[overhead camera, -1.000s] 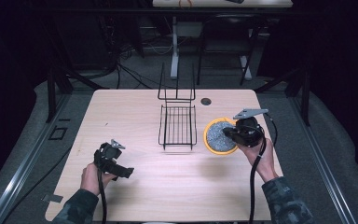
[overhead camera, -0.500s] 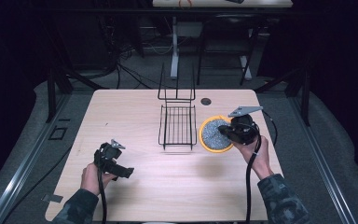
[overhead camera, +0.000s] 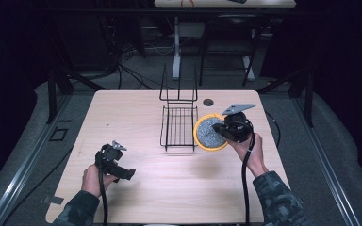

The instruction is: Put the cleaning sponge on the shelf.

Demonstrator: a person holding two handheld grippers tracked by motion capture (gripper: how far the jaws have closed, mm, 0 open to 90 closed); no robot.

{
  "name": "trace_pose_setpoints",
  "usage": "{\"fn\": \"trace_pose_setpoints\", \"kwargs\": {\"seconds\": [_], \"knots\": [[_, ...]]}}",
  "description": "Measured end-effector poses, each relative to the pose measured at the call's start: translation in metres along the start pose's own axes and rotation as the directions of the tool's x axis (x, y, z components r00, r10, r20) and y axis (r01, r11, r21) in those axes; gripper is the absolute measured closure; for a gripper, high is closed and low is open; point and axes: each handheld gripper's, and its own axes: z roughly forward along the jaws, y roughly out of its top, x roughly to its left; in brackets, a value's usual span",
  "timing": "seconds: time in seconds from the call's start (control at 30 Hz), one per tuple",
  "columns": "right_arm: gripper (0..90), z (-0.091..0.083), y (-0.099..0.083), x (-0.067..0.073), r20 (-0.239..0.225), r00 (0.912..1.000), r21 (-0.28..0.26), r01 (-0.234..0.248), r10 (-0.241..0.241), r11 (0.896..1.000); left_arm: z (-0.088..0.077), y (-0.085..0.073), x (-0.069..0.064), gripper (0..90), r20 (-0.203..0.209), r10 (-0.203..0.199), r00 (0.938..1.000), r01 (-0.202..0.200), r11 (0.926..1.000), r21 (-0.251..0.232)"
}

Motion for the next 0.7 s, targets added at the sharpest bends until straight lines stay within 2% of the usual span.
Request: {"fn": "trace_pose_setpoints", "kwargs": {"seconds": [0.33, 0.7], "knots": [[89.0, 0.01, 0.003, 0.004, -0.006, 1.0, 0.003, 0.001, -0.001, 1.0, 0.0, 0.0, 0.0, 0.1, 0.002, 0.001, 1.0, -0.001, 1.0, -0.002], [89.0, 0.017, 0.011, 0.007, -0.003, 1.0, -0.023, 0.0, 0.0, 1.0, 0.0, 0.0, 0.0, 0.1, 0.003, 0.003, 1.0, -0.003, 1.0, 0.0]]}}
